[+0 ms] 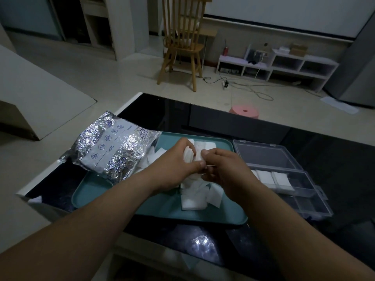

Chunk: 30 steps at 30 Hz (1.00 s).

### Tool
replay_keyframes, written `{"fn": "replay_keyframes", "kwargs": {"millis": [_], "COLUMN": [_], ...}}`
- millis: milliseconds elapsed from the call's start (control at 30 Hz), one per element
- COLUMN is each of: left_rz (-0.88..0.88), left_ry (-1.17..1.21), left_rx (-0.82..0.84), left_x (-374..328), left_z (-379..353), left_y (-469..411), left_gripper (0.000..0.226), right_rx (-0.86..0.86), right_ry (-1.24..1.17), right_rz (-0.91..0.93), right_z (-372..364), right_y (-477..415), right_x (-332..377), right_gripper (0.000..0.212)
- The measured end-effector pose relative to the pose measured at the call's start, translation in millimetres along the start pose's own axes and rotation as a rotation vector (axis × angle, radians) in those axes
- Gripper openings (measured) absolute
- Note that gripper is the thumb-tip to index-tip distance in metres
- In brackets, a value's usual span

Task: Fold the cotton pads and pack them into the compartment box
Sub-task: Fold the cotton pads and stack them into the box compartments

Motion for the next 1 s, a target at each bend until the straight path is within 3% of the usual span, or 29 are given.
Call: {"fn": "replay_keyframes", "kwargs": {"millis": [167, 433, 700, 833, 1000], "left_rz": [0.118, 0.239, 0.336, 0.399, 0.453], "left_ry": [0.110, 0.460, 0.673, 0.845, 0.979], "left_rx": [-0.022, -0.163, -0.156, -0.090, 0.013], "left_x": [0.3, -5.9, -3.1, -4.4, -6.8], "left_z": [-1.1, 3.3, 6.6, 8.2, 5.6], "left_y": [-2.5, -4.2, -7.2, -6.0, -4.4], "left_gripper": [0.012, 0.041, 0.045, 0.043, 0.032], "right_rx": [-0.063, -0.153, -0.219, -0.176, 0.009], "right_ry": [0.001, 0.098, 0.112, 0.038, -0.123], "right_rz": [0.005, 0.095, 0.182, 0.157, 0.082], "right_z": [0.0, 3.5, 4.1, 4.9, 4.2], "right_y": [-3.1, -4.6, -2.7, -2.7, -4.4], "right_x": [-1.9, -2.3, 0.6, 1.6, 4.7], "right_gripper": [0.016, 0.020, 0.021, 0.021, 0.021]}}
Point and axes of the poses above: each hand's wrist, its own y-axis away from the middle knuckle, its own z-axis out of the back of the hand, x = y × z, the point moved 1 cm from there along -y, towards the middle knuckle, and after that the axes turned 6 degrees about -x, right-handed, at the moved point
